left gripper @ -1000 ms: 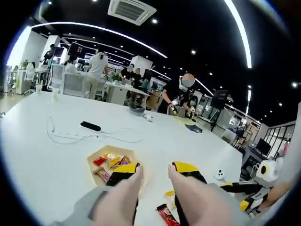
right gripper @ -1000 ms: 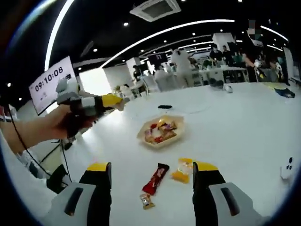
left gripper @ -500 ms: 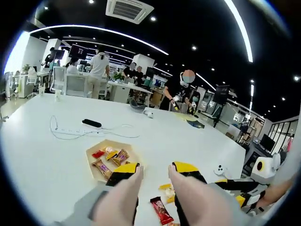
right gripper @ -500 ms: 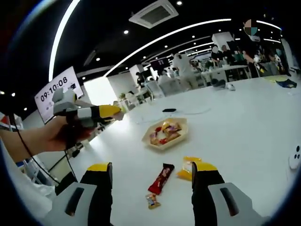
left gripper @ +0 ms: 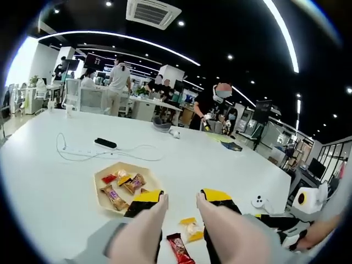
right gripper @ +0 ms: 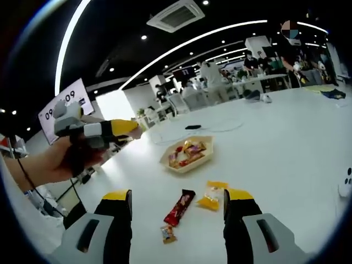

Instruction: Place the target food into the container with the food tongs after gripping and lifting it, then release it inside without dropping or visibly crushing the food.

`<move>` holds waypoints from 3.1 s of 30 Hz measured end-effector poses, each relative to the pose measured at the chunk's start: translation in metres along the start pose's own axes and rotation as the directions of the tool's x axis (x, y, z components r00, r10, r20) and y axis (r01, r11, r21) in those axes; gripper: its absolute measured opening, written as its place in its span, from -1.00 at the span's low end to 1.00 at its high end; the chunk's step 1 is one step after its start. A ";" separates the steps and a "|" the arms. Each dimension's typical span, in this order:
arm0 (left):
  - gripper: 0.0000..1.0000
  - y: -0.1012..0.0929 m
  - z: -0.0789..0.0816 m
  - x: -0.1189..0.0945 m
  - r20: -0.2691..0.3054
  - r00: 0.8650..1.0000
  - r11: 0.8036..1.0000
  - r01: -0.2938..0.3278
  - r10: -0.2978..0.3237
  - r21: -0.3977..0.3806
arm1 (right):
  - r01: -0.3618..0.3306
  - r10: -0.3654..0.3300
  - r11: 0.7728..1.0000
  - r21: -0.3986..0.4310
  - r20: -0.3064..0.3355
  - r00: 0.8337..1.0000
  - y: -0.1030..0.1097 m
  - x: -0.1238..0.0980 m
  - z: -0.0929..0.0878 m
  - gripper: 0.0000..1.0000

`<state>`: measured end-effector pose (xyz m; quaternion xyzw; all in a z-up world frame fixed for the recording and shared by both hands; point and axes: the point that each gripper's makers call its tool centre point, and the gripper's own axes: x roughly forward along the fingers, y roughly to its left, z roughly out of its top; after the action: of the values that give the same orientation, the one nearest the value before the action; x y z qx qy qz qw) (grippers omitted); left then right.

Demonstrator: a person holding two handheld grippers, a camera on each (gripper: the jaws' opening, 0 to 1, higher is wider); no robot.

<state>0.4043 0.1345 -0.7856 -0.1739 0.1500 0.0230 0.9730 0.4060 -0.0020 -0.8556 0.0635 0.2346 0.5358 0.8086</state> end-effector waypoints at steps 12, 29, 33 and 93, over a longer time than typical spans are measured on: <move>-0.49 -0.008 -0.029 0.021 -0.057 0.998 0.999 -0.015 0.013 -0.046 | 0.057 -0.058 0.998 0.038 0.027 0.998 -0.018 -0.015 0.003 0.37; -0.50 0.007 -0.050 0.010 -0.072 0.993 0.995 -0.099 0.097 -0.028 | 0.019 -0.019 1.000 0.014 -0.008 1.000 -0.009 -0.004 -0.004 0.37; -0.50 0.009 -0.067 0.009 -0.112 0.987 0.992 -0.117 0.112 -0.037 | 0.017 -0.017 1.000 -0.027 0.001 1.000 -0.007 -0.009 0.004 0.37; -0.50 0.003 -0.179 0.047 -0.395 0.901 0.953 -0.061 0.181 0.296 | 0.108 -0.105 0.992 0.071 -0.039 0.994 -0.037 -0.035 -0.032 0.28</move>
<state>0.3983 0.0753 -0.9614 -0.0276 0.3666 0.0252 0.9296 0.4115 -0.0532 -0.8858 0.0711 0.2714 0.4838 0.8290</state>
